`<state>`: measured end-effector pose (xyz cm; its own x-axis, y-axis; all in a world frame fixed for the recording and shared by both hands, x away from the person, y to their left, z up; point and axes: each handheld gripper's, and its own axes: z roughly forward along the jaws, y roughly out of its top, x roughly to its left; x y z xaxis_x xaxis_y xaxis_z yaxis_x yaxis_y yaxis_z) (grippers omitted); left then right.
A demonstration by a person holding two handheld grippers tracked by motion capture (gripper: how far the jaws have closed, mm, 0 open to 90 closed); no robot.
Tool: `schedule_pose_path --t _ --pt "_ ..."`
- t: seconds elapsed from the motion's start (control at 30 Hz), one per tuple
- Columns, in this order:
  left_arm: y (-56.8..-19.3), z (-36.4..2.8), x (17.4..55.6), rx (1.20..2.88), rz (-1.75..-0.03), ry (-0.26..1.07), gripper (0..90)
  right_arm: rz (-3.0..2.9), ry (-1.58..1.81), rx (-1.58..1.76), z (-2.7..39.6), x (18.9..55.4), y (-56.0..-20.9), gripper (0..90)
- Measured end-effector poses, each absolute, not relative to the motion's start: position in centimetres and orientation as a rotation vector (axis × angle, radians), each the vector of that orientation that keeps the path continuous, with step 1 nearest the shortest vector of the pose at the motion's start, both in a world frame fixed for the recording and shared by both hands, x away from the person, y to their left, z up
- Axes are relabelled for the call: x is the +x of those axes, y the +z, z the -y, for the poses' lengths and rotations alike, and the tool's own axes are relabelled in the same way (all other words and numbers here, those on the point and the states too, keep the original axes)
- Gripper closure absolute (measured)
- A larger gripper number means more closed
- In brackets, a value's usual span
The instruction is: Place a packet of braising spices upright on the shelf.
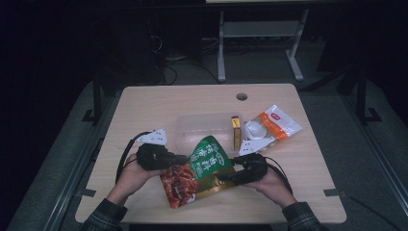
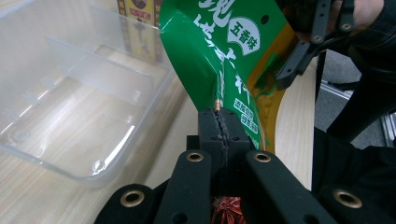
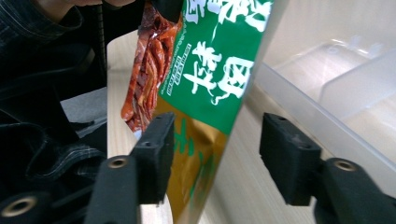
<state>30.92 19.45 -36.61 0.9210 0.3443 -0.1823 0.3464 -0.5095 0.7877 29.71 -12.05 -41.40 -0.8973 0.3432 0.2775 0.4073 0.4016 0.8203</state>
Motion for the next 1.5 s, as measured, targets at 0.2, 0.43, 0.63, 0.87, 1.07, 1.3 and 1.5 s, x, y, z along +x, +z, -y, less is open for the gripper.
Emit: schedule_pose_path --t 0.2,0.43,0.63,0.87,1.07,1.3,1.5 --pt "-36.6 -19.5 30.9 2.139 -0.496 -0.006 90.0 2.565 -1.494 -0.679 11.7 29.8 -41.8 73.1" --pt "-36.8 -19.5 30.8 2.129 -0.493 -0.013 90.0 2.530 -1.505 -0.651 12.2 30.0 -41.7 90.0" --pt "-37.2 -19.8 30.8 2.116 -0.493 -0.028 90.0 2.460 -1.587 -0.612 12.9 29.8 -40.5 90.0" --pt "-38.1 -19.3 30.8 2.154 -0.486 -0.037 89.7 2.455 -1.635 -0.594 13.6 29.8 -39.6 90.0" --pt "-37.9 -19.8 31.0 2.169 -0.514 0.046 82.4 2.486 -1.639 -0.585 13.9 29.8 -39.1 90.0" --pt "-38.0 -21.0 30.4 2.177 -0.513 0.076 59.3 2.524 -1.658 -0.526 14.3 29.6 -38.0 90.0" --pt "-38.8 -22.3 29.8 2.187 -0.545 0.068 41.6 2.544 -1.675 -0.475 14.2 29.4 -36.5 90.0"
